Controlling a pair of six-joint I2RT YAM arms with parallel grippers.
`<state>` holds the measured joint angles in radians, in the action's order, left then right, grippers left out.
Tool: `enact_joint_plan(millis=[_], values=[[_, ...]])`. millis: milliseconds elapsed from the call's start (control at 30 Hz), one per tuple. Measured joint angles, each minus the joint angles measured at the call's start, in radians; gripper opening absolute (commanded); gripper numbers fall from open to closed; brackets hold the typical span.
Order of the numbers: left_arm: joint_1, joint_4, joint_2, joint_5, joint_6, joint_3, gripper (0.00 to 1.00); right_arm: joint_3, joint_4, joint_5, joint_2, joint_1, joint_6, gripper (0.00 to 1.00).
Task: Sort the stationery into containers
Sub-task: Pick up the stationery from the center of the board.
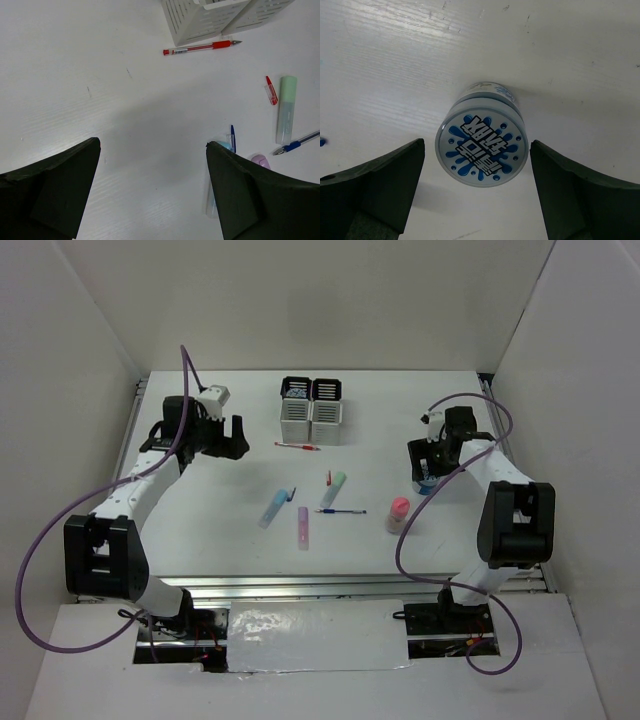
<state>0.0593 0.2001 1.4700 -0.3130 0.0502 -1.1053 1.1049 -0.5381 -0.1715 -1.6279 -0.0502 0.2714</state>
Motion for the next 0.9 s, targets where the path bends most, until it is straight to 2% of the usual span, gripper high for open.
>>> enact_joint_plan(millis=[233, 367, 400, 667, 900], values=[[-0.006, -0.008, 0.0, -0.004, 0.007, 0.015, 0.99, 0.0, 0.019, 0.013, -0.002, 0.0, 0.003, 0.67], [-0.012, -0.013, 0.0, -0.005, 0.007, 0.016, 0.99, 0.0, 0.021, 0.016, -0.002, 0.0, 0.003, 0.57], [-0.013, -0.015, 0.001, -0.005, 0.007, 0.016, 0.99, 0.0, 0.021, 0.016, -0.003, 0.0, 0.004, 0.52], [-0.026, -0.03, 0.005, -0.008, 0.008, 0.03, 0.99, 0.014, -0.001, 0.005, -0.003, 0.004, 0.007, 0.4], [-0.037, -0.044, 0.009, -0.016, 0.011, 0.032, 0.99, 0.145, -0.072, -0.017, -0.003, 0.057, 0.01, 0.36]])
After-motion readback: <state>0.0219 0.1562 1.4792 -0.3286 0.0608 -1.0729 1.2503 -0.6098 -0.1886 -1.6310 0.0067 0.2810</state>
